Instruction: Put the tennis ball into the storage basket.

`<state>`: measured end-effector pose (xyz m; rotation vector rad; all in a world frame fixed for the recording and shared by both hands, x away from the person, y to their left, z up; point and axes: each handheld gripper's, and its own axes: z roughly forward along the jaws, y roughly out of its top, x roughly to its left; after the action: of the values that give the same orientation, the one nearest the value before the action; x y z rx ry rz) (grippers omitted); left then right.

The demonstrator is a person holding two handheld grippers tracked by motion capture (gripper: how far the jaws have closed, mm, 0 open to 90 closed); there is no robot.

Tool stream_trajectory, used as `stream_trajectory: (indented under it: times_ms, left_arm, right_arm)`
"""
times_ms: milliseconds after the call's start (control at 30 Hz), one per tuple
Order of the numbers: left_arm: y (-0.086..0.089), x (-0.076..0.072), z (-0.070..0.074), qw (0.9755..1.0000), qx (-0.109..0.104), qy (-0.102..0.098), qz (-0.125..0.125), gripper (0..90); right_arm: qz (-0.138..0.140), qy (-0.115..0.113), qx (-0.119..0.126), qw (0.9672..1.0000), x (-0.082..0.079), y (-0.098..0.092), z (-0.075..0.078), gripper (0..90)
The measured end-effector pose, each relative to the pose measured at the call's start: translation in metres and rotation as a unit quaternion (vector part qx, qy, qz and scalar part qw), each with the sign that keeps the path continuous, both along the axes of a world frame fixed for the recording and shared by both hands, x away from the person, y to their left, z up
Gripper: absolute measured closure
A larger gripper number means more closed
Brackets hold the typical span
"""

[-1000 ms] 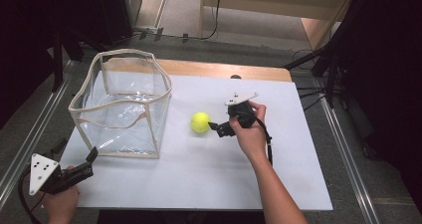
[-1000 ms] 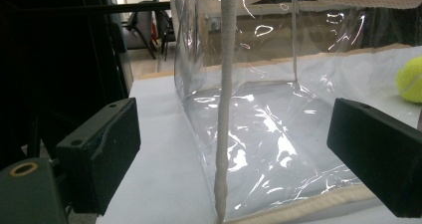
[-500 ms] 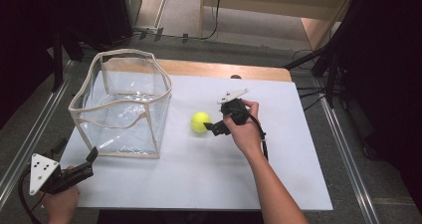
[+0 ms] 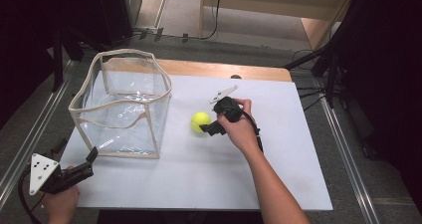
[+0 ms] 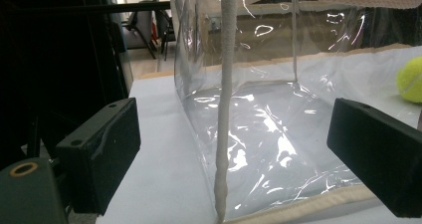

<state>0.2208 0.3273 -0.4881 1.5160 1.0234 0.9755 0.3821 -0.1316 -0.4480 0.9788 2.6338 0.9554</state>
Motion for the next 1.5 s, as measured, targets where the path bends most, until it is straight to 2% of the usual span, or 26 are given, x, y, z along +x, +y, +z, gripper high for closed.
stream_trajectory:
  times_ms: [467,500,667,700,767,1033,1467,1500]
  left_arm:
    - [0.0,0.0,0.0,1.0,-0.002,0.0,-0.001,6.9]
    - [0.0,0.0,0.0,1.0,-0.003,0.0,-0.001,6.9]
    - [0.001,0.0,0.0,1.0,-0.002,0.0,-0.001,6.9]
    - [0.001,0.0,0.0,1.0,-0.003,0.0,-0.001,6.9]
    - [0.001,0.0,0.0,1.0,-0.002,0.0,-0.001,6.9]
    - [0.001,0.0,0.0,1.0,-0.004,0.0,0.0,6.9]
    - [0.001,0.0,0.0,1.0,-0.005,0.001,0.0,6.9]
    - [0.001,0.0,0.0,1.0,-0.006,0.001,0.0,6.9]
  right_arm:
    - [0.025,0.028,-0.032,0.9988,0.013,0.019,-0.006,0.0]
    - [0.029,0.035,-0.04,0.9982,0.015,0.021,-0.007,0.0]
    - [0.03,0.042,-0.05,0.9974,0.018,0.026,-0.01,0.0]
    - [0.03,0.042,-0.052,0.9973,0.018,0.026,-0.01,5.5]
    - [0.029,0.041,-0.058,0.9971,0.02,0.028,-0.011,6.9]
    - [0.037,0.047,-0.065,0.9961,0.023,0.034,-0.016,6.9]
    - [0.035,0.056,-0.071,0.9953,0.027,0.04,-0.024,6.9]
    - [0.029,0.065,-0.073,0.9948,0.027,0.042,-0.026,7.0]
